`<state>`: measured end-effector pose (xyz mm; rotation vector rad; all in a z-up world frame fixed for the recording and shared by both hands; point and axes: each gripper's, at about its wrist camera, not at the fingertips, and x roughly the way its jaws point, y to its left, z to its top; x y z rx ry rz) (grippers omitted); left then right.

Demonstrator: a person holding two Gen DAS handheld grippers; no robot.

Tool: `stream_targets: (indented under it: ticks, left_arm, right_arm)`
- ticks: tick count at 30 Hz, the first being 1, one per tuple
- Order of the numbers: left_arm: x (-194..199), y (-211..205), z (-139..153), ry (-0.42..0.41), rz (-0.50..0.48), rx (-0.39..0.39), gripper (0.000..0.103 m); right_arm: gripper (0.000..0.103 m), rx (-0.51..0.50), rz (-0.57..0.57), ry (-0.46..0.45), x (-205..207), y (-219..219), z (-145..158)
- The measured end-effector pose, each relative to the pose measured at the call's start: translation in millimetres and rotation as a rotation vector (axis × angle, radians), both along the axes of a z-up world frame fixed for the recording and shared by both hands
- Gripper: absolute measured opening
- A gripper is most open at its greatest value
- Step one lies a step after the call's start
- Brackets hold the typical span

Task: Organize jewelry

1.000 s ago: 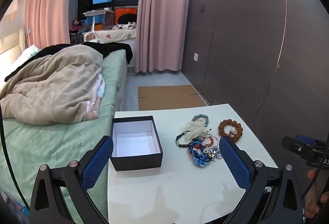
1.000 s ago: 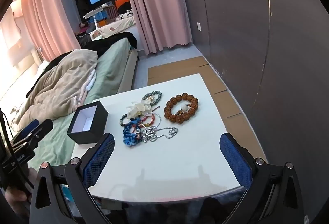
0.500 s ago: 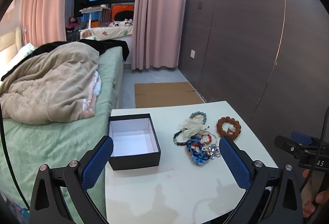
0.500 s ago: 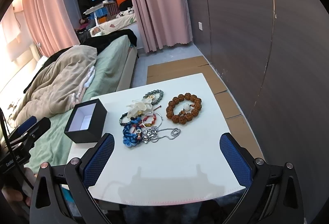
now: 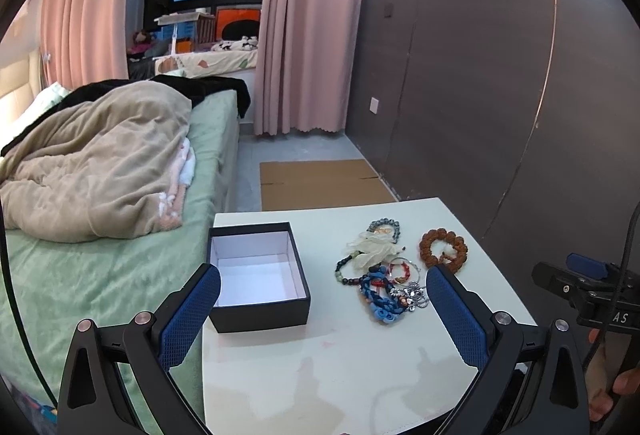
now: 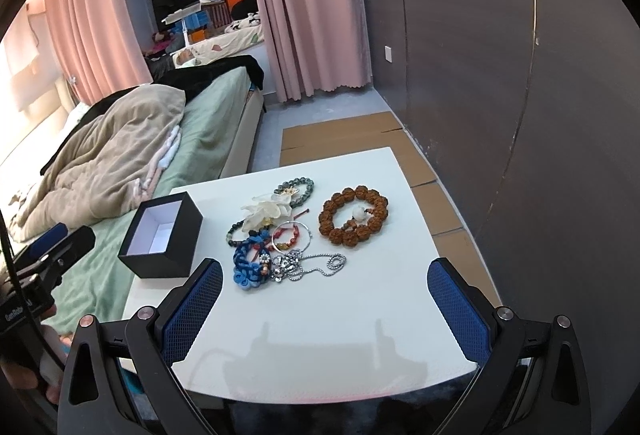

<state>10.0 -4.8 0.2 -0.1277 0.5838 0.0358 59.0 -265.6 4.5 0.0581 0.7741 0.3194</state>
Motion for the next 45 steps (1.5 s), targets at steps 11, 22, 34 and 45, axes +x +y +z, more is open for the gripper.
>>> stream_targets:
  ticks: [11, 22, 34, 45]
  left_arm:
    - [-1, -2, 1, -0.01, 0.008, 0.007, 0.102]
    - [-9, -2, 5, -0.032, 0.002, 0.023, 0.103]
    - [-11, -3, 3, -0.015, -0.007, 0.023, 0.103]
    - [-10, -9, 1, -0.011, -0.028, 0.014, 0.103]
  right_arm:
    - [0.103, 0.0, -0.003, -0.001, 1, -1, 0]
    - [0.103, 0.001, -0.011, -0.005, 1, -4, 4]
    - [0.103, 0.004, -0.015, -0.014, -4, -7, 7]
    - [0.103, 0.011, -0.023, -0.016, -8, -12, 8]
